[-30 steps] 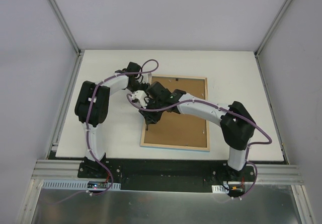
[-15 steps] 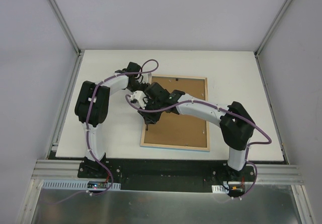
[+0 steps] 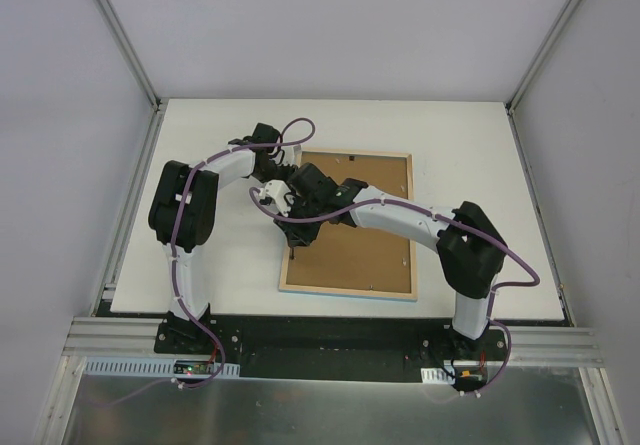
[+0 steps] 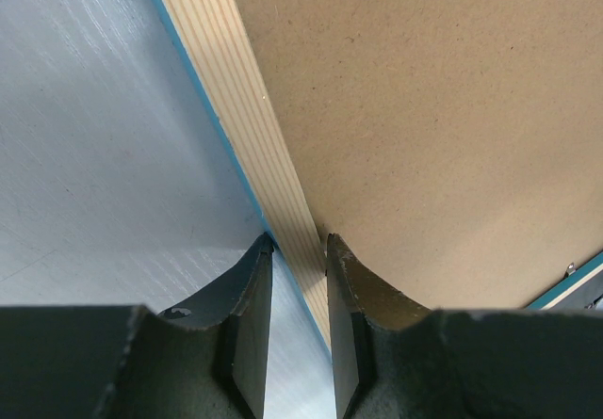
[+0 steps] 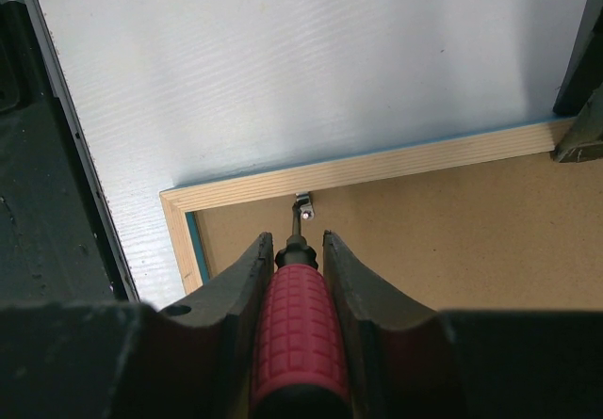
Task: Take the photo out of the frame
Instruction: Release the photo frame item from the photo frame.
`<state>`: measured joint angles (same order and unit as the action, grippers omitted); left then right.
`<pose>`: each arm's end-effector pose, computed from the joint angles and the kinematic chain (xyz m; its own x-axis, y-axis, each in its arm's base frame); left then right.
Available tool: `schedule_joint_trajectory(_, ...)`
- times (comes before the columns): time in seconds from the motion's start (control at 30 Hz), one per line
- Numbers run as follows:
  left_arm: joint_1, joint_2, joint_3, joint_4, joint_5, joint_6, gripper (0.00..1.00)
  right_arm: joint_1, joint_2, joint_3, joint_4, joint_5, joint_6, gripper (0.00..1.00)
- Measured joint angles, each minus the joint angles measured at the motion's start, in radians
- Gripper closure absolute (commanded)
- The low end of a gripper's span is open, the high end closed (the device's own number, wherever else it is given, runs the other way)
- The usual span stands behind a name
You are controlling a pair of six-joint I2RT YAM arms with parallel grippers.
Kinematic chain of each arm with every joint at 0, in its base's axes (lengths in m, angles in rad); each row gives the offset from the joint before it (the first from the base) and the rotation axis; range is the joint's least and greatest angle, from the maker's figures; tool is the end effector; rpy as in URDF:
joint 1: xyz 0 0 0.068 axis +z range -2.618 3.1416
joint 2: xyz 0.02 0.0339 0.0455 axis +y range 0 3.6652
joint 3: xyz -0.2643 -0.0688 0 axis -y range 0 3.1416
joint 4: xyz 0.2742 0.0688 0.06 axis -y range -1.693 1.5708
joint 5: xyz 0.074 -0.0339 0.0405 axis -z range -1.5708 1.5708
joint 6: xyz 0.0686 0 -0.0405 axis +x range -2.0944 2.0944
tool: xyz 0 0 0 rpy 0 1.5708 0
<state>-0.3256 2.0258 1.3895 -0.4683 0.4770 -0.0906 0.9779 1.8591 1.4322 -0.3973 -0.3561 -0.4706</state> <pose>0.4191 -0.1747 0.1157 -0.8863 0.2144 -0.4105 0.4012 0.7984 -0.4491 0.2392 0.3978 0.2065 0.0469 -0.6910 -0.7213 -0.9967 0.0158 -0.0799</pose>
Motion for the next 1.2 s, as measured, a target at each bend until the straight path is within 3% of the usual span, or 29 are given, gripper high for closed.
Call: schedule_joint_trajectory(1.2,0.0,0.0,0.0,0.0,0.001,0.0,0.91,0.021,0.003,0.006,0.006,0.054,0.0,0.99)
